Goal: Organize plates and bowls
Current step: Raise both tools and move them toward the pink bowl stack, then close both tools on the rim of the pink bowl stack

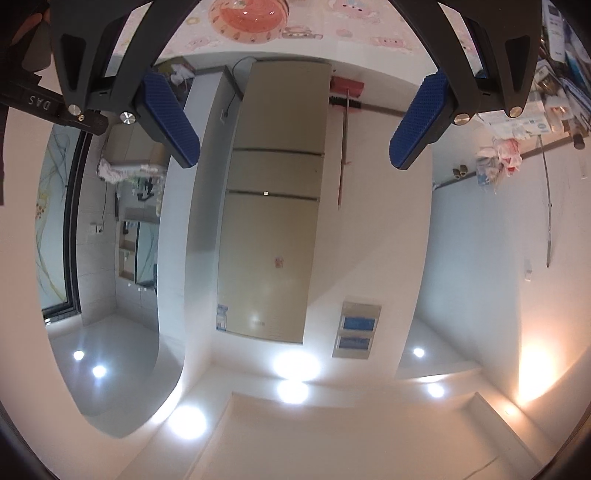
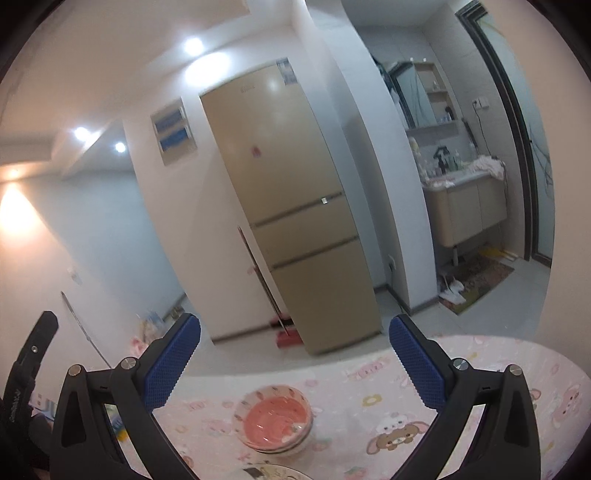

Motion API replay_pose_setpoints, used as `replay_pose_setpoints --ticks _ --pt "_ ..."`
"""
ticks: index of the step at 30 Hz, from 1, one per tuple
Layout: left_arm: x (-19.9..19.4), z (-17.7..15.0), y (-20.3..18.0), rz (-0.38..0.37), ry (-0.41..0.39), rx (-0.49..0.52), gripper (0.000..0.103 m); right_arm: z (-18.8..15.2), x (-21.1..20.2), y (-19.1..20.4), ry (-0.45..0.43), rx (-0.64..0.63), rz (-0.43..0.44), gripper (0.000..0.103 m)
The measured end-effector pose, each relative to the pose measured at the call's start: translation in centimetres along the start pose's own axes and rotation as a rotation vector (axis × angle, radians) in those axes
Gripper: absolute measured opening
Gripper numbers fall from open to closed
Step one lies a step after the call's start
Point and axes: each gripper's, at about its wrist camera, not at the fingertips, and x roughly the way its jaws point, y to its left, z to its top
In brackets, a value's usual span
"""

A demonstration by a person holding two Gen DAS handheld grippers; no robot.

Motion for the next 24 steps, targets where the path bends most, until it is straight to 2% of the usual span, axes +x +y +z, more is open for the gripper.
replay_pose_setpoints --ticks 3,7,11,16,20,24 --pt "2.5 -1.7 -0.2 0.008 0.084 0.041 0.102 -1.4 2.4 0.9 0.011 -0.059 -0.012 0.103" --pt "4.1 -3.4 0.1 -0.035 0.13 0.026 0.102 -3.0 4.3 1.3 0.005 -0.09 0.01 0.103" --pt "5.7 -4.4 0.7 -0.015 0.175 0.004 0.102 -3.5 5.8 1.4 0.046 -0.108 -0.005 0.103" --pt "7.4 -5.6 0.6 -0.013 0.229 0.023 0.102 -4.0 6.7 0.8 0.072 -0.095 -0.02 0.103" --pt "9.1 -7.2 0.4 -0.009 0.33 0.021 0.102 -4.6 7.8 0.5 0.093 -0.1 -0.032 0.103" --pt "10.9 -9.4 -0.2 -0.048 0.444 0.012 0.102 -5.7 10.0 -0.1 0.138 -0.103 -0.018 0.103"
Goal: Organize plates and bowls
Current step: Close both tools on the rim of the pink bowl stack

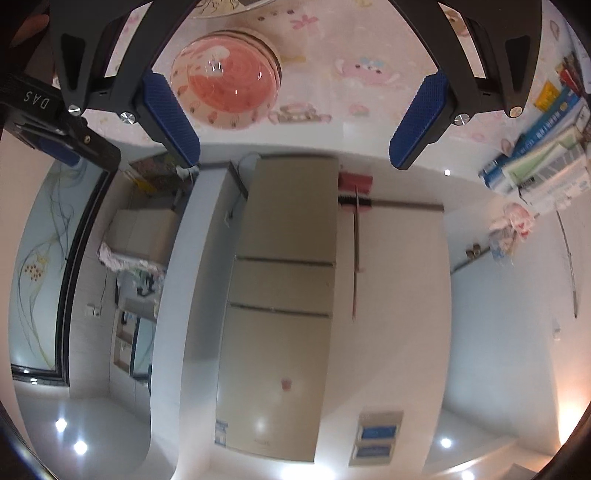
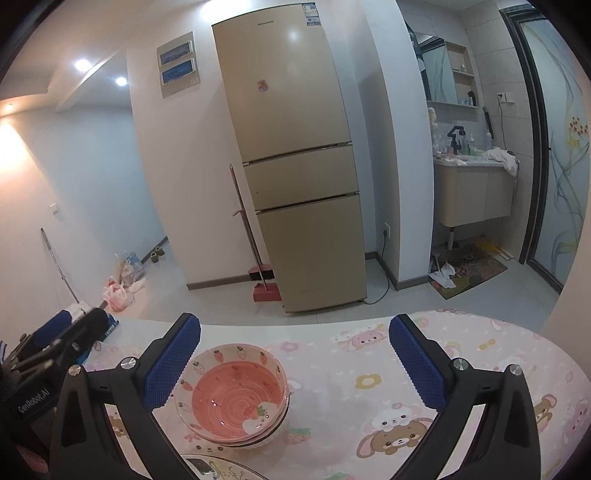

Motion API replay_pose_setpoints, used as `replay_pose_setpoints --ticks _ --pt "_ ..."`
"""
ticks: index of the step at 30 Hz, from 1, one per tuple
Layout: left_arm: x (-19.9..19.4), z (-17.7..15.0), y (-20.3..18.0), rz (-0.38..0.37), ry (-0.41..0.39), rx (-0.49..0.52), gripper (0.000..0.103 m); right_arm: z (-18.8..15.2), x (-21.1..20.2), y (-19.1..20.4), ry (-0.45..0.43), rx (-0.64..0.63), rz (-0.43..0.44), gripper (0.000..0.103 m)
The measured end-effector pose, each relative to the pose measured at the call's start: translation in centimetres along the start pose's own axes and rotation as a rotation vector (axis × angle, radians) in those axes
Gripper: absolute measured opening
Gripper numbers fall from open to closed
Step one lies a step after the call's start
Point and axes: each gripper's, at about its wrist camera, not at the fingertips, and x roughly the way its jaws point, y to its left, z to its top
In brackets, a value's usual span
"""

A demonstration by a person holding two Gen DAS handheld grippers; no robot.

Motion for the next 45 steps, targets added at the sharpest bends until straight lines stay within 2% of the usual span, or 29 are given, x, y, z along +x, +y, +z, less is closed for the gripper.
replay_pose_setpoints --ticks 3,8,15,21,24,26,34,37,39,42,45 --pt "1.9 -1.1 -0.2 -0.008 0.079 -0.001 0.102 -0.6 2.0 -1.0 0.076 0.046 0.014 0.103" --pt "5.2 -3.3 -0.1 -0.045 0.229 -0.045 0.102 -1.7 4.0 -1.9 0.142 0.088 0.049 0.103" --pt "6.5 -4.4 -0.5 -0.021 0.289 -0.038 0.102 -2.8 5.5 -2.1 0.2 0.096 0.079 0.103" --pt "7.9 -5.3 -0.5 -0.02 0.379 -0.027 0.102 -3.8 7.6 -3.3 0.298 0.178 0.131 0.103" --pt "8.0 -5.4 -0.2 -0.021 0.386 -0.032 0.102 -4.3 8.4 -3.7 0.337 0.21 0.148 0.103" --pt "8.3 -5.5 0.2 -0.045 0.405 -0.058 0.102 -4.5 8.7 -3.8 0.349 0.215 0.149 0.103" --pt "9.4 -6.3 0.7 -0.131 0.504 -0.132 0.099 -6.0 10.3 -3.9 0.437 0.317 0.287 0.103" --pt "9.6 -6.6 0.9 -0.153 0.553 -0.186 0.099 -6.7 11.1 -3.8 0.476 0.343 0.301 0.098" --pt "9.5 -6.6 0.5 -0.159 0.554 -0.17 0.098 -7.1 11.6 -3.6 0.503 0.354 0.318 0.094" --pt "9.5 -6.8 0.4 -0.158 0.57 -0.169 0.087 -7.7 12.2 -3.4 0.535 0.391 0.353 0.09" --pt "9.8 -7.1 0.4 -0.196 0.596 -0.206 0.083 -8.5 13.0 -3.4 0.582 0.44 0.379 0.077"
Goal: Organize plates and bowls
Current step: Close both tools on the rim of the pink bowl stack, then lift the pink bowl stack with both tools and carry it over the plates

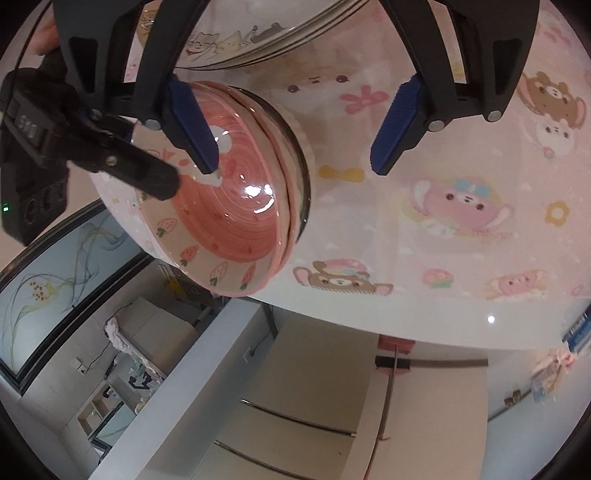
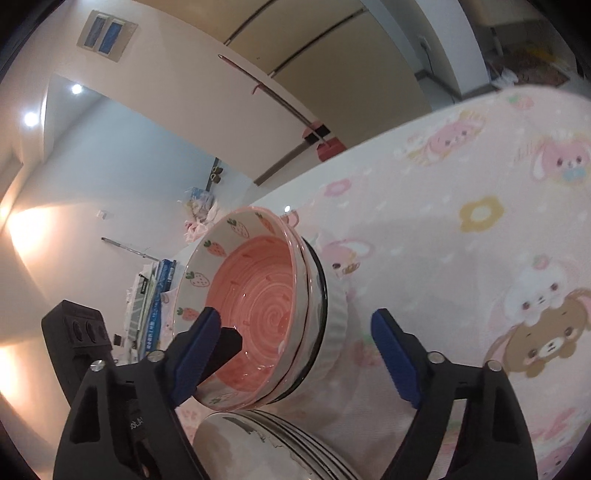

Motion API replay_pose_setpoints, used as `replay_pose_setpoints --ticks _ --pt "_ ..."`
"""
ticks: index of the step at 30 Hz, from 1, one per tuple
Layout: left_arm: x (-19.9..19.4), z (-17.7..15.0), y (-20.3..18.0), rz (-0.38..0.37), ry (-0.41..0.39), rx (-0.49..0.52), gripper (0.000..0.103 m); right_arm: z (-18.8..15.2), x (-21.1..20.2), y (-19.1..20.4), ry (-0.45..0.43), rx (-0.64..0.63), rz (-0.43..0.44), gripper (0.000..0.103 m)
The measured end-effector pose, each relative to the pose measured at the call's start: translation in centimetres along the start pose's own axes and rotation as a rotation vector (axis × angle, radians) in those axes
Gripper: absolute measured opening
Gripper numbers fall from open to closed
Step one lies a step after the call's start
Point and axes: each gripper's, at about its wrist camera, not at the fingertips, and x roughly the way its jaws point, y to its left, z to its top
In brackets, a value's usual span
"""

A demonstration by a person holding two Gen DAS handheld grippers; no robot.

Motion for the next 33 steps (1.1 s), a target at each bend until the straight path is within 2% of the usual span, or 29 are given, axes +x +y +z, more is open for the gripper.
replay_pose_setpoints --ticks 1,5,8,10,11,16,20,27,33 --pt "0.0 -0.1 0.0 -0.008 0.002 -0.002 0.081 -0.1 0.3 -0.3 0.014 0.015 0.008 0.073" --pt "-0.1 -0.1 -0.2 -0.024 0.004 -0.006 0.077 -0.1 0.8 -1.1 0.031 0.061 0.045 0.072" --pt "0.2 0.0 0.4 -0.078 0.024 -0.057 0.07 0.0 1.3 -1.8 0.053 0.097 0.081 0.071" --pt "0.3 0.0 1.0 -0.135 0.039 -0.113 0.058 0.0 1.7 -2.3 0.074 0.136 0.128 0.069" --pt "0.3 -0.1 1.4 -0.159 0.045 -0.138 0.058 -0.1 2.0 -2.6 0.089 0.161 0.15 0.066" --pt "0.4 -0.1 2.1 -0.179 0.042 -0.183 0.055 -0.4 2.9 -4.5 0.114 0.235 0.195 0.057" --pt "0.8 -0.3 2.4 -0.189 0.055 -0.197 0.055 -0.5 3.0 -4.4 0.109 0.227 0.181 0.056" --pt "0.6 -0.6 2.5 -0.178 0.037 -0.218 0.053 -0.7 3.3 -4.3 0.119 0.273 0.212 0.056" --pt "0.5 -0.7 2.9 -0.184 0.034 -0.226 0.051 -1.3 2.3 -4.5 0.107 0.238 0.167 0.051"
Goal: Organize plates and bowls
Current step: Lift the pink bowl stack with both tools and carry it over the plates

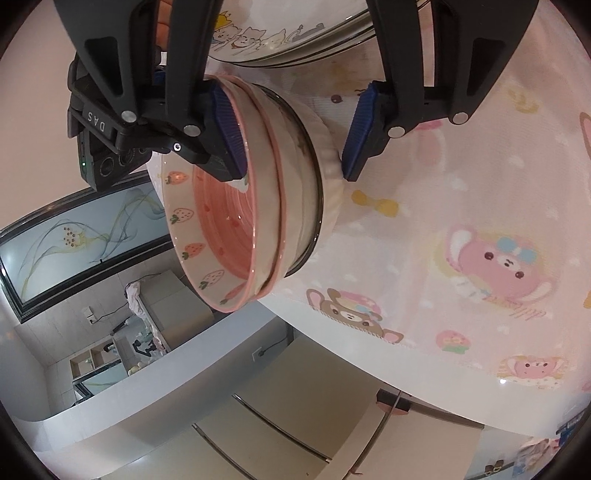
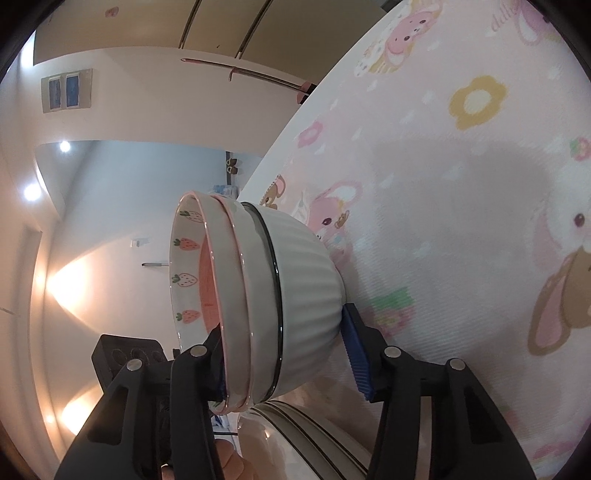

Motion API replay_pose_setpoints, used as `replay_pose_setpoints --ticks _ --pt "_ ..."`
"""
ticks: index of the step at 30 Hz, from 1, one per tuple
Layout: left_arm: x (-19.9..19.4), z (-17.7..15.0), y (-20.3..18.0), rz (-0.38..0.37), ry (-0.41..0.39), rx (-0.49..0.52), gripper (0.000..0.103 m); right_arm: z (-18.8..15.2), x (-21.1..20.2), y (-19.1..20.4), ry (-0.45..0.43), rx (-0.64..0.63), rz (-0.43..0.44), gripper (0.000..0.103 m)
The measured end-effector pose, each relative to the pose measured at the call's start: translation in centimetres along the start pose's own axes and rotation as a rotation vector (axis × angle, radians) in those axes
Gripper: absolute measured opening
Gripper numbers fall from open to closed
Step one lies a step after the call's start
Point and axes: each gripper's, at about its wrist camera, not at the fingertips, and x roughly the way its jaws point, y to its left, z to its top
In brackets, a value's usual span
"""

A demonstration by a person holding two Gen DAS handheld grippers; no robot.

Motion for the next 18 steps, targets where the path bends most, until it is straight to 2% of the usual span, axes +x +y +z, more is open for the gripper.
replay_pose_setpoints --ticks 5,8,11,13,18 --pt "0.0 -0.2 -0.3 0.043 0.0 0.011 0.043 -0.5 -0.3 1.4 -0.012 -0.06 -0.059 0.049" --pt "0.0 -0.2 0.1 0.036 0.013 -0.005 0.041 -0.7 -0.7 1.8 -0.019 -0.071 -0.074 0.049" --pt "-0.2 -0.3 0.0 0.038 0.019 0.002 0.04 -0.6 -1.3 2.0 -0.03 -0.067 -0.067 0.049" --pt "-0.4 -0.4 -0.7 0.049 0.018 0.041 0.04 -0.2 -1.3 2.0 -0.035 -0.062 -0.05 0.049" --pt "-2.0 -0.2 -1.7 0.036 -0.021 0.064 0.04 -0.3 -2.2 3.3 -0.036 -0.086 -0.022 0.049"
